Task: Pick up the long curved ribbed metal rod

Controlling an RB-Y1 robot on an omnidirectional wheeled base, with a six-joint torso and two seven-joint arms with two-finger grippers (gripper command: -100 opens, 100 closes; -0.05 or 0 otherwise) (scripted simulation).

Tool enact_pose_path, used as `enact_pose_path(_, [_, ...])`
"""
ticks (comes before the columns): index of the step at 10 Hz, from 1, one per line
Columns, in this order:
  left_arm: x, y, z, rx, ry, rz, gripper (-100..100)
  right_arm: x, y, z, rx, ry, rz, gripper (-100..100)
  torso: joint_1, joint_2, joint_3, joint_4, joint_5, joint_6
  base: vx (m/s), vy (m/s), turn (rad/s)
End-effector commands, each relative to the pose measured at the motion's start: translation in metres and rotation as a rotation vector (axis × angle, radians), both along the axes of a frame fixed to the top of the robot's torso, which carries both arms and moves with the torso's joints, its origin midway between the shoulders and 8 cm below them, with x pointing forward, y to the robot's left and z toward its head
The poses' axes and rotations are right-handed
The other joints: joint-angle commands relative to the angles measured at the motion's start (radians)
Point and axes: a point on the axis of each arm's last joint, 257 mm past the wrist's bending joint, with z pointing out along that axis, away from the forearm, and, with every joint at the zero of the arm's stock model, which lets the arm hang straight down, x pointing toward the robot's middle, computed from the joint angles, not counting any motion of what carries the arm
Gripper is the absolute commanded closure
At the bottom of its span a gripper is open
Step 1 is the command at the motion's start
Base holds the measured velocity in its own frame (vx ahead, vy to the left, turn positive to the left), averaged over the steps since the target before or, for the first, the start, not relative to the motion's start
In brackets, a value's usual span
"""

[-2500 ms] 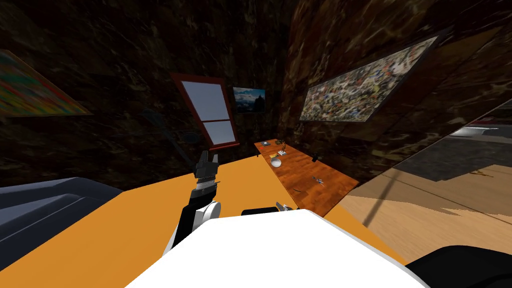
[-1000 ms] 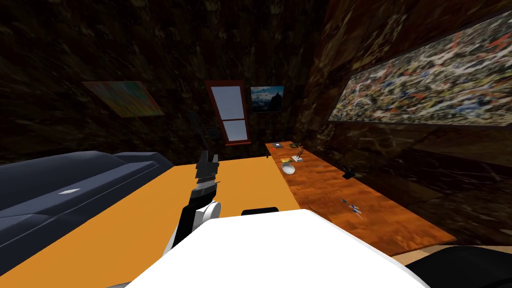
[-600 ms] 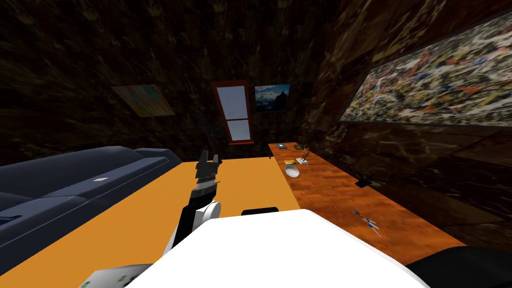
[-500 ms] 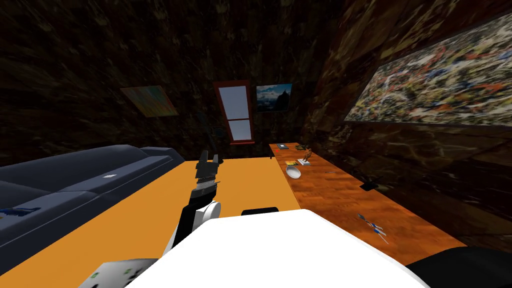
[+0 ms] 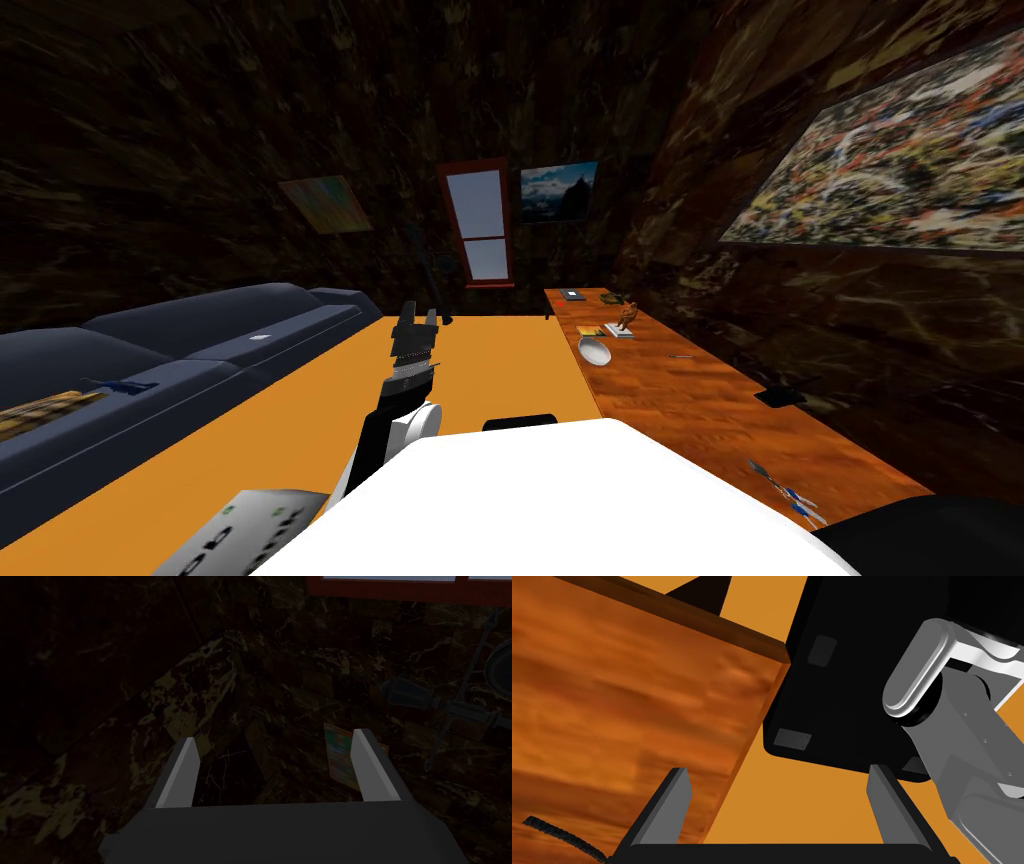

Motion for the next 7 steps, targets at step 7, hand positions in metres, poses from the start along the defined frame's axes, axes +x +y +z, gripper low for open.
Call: enact_pose_path(7, [0.000,0.000,0.000,0.000,0.000,0.000,0,-0.031,-0.076,-0.004,-0.168,0.112,0.219,-100,-0.002,-0.002,-0.001,0.000,0.000,0.000,0.053,-0.049,0.150])
